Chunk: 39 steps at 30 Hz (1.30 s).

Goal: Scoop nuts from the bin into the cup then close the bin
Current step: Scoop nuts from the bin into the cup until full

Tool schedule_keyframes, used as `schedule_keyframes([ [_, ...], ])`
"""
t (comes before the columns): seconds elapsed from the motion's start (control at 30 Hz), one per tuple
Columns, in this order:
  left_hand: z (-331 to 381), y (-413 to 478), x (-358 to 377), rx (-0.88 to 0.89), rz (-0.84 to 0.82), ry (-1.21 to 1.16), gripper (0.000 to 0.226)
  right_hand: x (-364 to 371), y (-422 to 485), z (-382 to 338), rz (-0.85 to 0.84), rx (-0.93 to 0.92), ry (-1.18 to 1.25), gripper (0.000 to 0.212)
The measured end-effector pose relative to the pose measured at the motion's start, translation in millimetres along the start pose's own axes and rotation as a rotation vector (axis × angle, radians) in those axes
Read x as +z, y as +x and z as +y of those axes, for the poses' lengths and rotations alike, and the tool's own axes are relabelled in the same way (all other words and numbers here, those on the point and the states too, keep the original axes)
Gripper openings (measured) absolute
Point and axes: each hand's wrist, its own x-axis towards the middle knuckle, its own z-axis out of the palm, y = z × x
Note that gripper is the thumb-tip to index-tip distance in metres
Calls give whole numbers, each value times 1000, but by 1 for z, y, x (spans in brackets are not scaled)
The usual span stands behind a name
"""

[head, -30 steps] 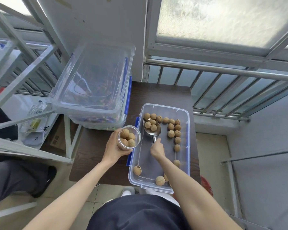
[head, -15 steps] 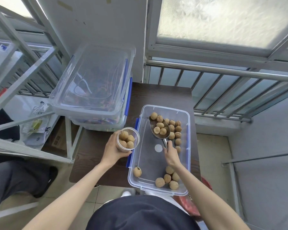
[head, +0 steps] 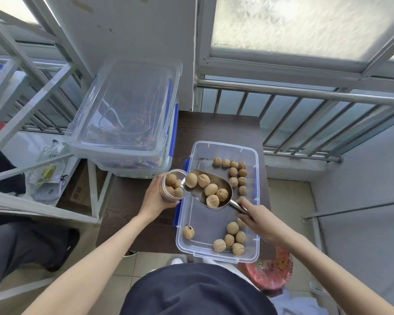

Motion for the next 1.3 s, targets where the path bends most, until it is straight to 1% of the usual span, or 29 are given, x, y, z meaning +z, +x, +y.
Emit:
schedule_keyframes([
  [0.13, 2, 0, -1, 56, 9, 62, 78, -20, 5, -33, -59, -34, -154, 14],
  [0.27, 0, -3, 0, -3, 26, 10, 79, -36, 8, -58, -57, -40, -278, 23],
  [0.4, -6, -4, 3, -38, 24, 14, 80, -41, 7, -62, -44, -35, -360, 25],
  [0.63, -10, -6, 4, -33, 54, -55, 78, -47, 0, -61, -32, -23, -353, 22],
  [0.83, -15, -7, 6, -51, 92, -141, 82, -50, -8, -61, -52, -30, -334, 18],
  [0.93, -16, -8, 5, -42, 78, -157, 83, -51, -10, -64, -70, -28, -320, 13],
  [1.03, -15, -8, 5, -44, 69, -163, 82, -53, -10, -65, -87, -25, -316, 16],
  [1.3, -15, -8, 5, -61, 90, -175, 82, -63, -8, -58, -69, 35, -318, 15],
])
